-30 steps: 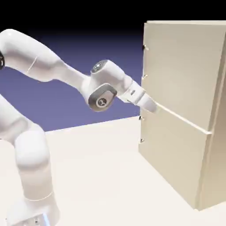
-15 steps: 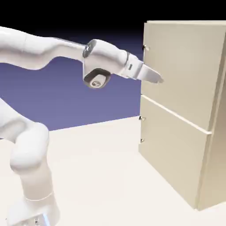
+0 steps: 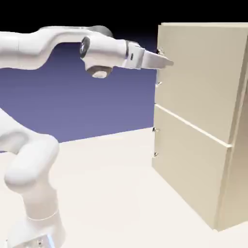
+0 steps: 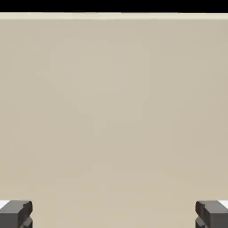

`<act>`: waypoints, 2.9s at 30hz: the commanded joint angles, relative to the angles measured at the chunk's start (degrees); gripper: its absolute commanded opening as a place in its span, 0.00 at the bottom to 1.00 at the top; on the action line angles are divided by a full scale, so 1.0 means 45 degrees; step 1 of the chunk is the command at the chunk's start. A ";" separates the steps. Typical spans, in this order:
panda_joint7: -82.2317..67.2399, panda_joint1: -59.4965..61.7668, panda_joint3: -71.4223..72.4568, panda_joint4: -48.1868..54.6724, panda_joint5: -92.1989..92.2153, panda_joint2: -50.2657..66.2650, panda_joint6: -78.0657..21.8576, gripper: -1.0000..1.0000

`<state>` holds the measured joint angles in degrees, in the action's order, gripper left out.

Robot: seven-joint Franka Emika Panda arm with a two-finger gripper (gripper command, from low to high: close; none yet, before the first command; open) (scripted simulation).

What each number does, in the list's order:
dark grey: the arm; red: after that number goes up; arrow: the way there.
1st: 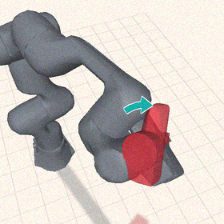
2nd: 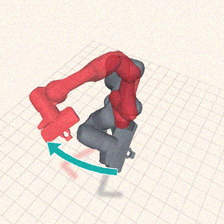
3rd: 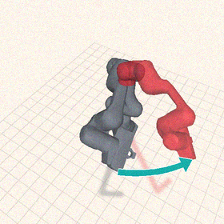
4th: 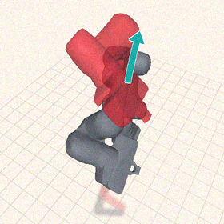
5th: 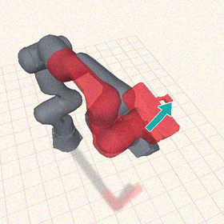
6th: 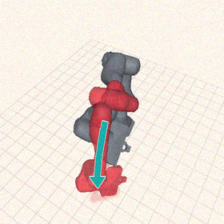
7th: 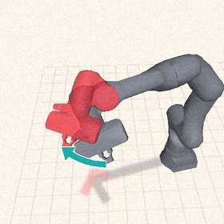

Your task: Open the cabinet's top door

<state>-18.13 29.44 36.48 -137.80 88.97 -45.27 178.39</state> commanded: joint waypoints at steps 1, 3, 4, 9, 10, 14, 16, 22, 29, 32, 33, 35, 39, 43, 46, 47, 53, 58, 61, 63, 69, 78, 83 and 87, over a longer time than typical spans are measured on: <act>-0.0378 0.0188 0.0227 0.0145 0.0555 -0.0079 0.0027 0.50; -0.1132 0.0563 0.0682 0.0433 0.1662 -0.0236 0.0082 0.50; -0.1509 0.0751 0.0909 0.0578 0.2216 -0.0314 0.0109 0.50; -0.3395 0.1688 0.2044 0.1300 0.4985 -0.0707 0.0245 0.50; -0.3772 0.1876 0.2271 0.1445 0.5539 -0.0785 0.0273 0.50; -0.5281 0.2626 0.3179 0.2022 0.7754 -0.1099 0.0382 0.50; -0.6035 0.3001 0.3633 0.2311 0.8862 -0.1256 0.0436 0.50; -0.8298 0.4126 0.4996 0.3178 1.2185 -0.1727 0.0600 0.50; -1.0938 0.5439 0.6585 0.4189 1.6062 -0.2276 0.0790 0.50; -1.1621 0.5779 0.6997 0.4450 1.7065 -0.2419 0.0840 0.50; -1.1622 0.6264 0.7265 0.4797 1.7077 -0.2298 0.0770 0.50; -1.1623 0.7171 0.7767 0.5445 1.7099 -0.2073 0.0641 0.50; -1.1624 0.8003 0.8228 0.6041 1.7119 -0.1866 0.0522 0.00; -1.2395 0.6157 0.7110 0.4579 1.7119 -0.1488 -0.0283 0.00; -1.3050 0.4773 0.6205 0.3627 1.7119 -0.1190 -0.0762 0.00; -1.3278 0.4311 0.5891 0.3333 1.7118 -0.1091 -0.0901 0.00; -1.4606 0.1542 0.3886 0.1804 1.7028 -0.0581 -0.1523 0.00; -1.4371 -0.0765 0.2169 0.0426 1.5856 -0.0726 -0.2035 0.00; -1.4110 -0.2149 0.1095 -0.0390 1.5009 -0.0955 -0.2290 0.00; -1.3905 -0.3072 0.0361 -0.0927 1.4394 -0.1165 -0.2430 0.00; -1.3164 -0.5841 -0.1918 -0.2488 1.2273 -0.2066 -0.2662 0.00; -1.1625 -0.9995 -0.5385 -0.4520 0.8237 -0.4121 -0.2117 0.00; -1.0435 -1.2302 -0.7075 -0.5387 0.5631 -0.5448 -0.1133 0.00; -0.9003 -1.3634 -0.7931 -0.6004 0.3429 -0.6386 -0.0425 0.00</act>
<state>-58.66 -31.91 0.79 -164.80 104.40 -74.01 176.42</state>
